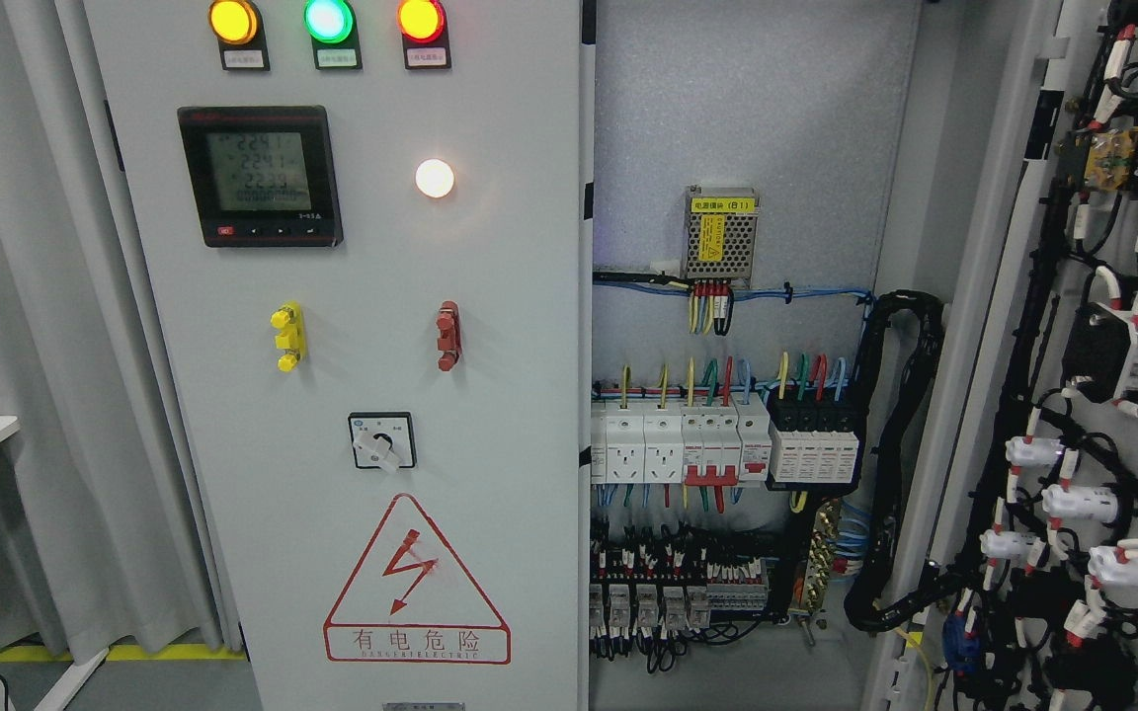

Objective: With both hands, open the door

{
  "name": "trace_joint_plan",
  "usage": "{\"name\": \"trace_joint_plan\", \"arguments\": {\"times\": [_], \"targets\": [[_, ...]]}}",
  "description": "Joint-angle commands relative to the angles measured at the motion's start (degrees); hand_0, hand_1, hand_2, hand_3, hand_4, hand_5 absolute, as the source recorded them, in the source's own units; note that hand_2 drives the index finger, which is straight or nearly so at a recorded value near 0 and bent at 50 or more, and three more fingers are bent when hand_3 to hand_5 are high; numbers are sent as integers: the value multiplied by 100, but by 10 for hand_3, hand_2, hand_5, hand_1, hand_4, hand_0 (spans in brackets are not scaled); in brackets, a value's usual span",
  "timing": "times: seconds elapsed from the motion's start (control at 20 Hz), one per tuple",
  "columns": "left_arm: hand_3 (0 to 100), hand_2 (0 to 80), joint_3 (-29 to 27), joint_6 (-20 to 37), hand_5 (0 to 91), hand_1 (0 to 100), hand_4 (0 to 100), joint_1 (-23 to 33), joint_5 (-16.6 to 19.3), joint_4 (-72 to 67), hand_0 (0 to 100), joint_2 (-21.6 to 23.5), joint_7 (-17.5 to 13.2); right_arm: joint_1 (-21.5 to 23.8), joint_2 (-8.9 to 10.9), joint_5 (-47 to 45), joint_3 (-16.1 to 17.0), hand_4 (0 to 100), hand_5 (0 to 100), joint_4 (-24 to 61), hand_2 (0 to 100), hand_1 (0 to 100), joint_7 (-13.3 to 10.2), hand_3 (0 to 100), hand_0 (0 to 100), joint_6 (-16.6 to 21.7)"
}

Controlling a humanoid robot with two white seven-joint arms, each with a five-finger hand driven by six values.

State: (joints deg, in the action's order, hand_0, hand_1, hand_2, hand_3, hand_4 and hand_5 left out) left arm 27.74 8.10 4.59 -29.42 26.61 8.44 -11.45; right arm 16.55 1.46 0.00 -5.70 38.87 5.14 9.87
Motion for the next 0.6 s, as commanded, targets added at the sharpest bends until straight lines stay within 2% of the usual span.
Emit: {"name": "trace_joint_plan", "arguments": {"times": [0.0, 0.2, 0.35, 0.55], "targets": [[28, 28, -919, -98, 0, 0, 34, -2, 24, -2907, 288, -826, 28, 551, 276, -123, -176, 0, 0, 4449, 0, 0, -4, 0, 219, -37], [28, 29, -928, -115, 0, 0, 34, -72, 24, -2916, 288, -835, 28, 657, 276, -114, -449, 0, 0, 5893, 0, 0, -13, 0, 219, -46], [28, 29, -884, -133, 0, 0, 34, -204, 59, -2951, 288, -818, 20, 657, 276, -106, -555, 0, 0, 6474, 0, 0, -179, 0, 219, -46], [28, 29, -910, -71, 0, 0, 34, -187, 778, -2951, 288, -809, 20, 613, 232, -97, -695, 0, 0, 7002, 0, 0, -206, 0, 219, 15]]}}
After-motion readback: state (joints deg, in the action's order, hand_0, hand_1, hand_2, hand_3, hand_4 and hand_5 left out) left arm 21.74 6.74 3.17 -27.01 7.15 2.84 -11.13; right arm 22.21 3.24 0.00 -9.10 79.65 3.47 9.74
